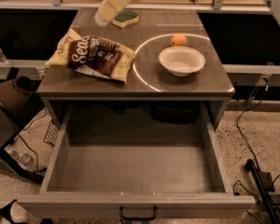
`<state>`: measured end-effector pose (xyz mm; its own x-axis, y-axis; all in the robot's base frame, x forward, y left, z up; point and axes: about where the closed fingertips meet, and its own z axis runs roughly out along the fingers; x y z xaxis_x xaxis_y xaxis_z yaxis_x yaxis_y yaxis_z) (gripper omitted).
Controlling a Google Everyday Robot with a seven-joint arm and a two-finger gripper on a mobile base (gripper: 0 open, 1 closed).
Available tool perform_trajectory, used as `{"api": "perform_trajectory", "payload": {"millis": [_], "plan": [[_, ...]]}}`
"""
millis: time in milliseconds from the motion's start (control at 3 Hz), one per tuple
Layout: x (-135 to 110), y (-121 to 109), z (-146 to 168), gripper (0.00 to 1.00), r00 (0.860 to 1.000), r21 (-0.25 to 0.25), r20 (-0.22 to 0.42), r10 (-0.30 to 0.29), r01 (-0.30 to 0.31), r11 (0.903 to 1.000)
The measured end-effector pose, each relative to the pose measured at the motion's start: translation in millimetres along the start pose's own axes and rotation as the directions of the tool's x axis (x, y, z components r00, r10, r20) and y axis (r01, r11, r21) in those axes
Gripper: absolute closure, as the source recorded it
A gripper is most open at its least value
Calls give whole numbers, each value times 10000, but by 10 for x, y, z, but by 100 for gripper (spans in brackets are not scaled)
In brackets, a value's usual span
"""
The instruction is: Place brown chip bag into top drawer
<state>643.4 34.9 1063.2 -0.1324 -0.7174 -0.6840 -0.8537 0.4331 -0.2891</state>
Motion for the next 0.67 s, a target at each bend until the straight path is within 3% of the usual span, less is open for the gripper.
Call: {"api": "perform_trajectory", "payload": {"millis": [333,667], "plan": [[-53,21,78,0,9998,61,-80,188,-187,9998],[18,137,360,0,9996,-273,-249,119,-126,9995]]}}
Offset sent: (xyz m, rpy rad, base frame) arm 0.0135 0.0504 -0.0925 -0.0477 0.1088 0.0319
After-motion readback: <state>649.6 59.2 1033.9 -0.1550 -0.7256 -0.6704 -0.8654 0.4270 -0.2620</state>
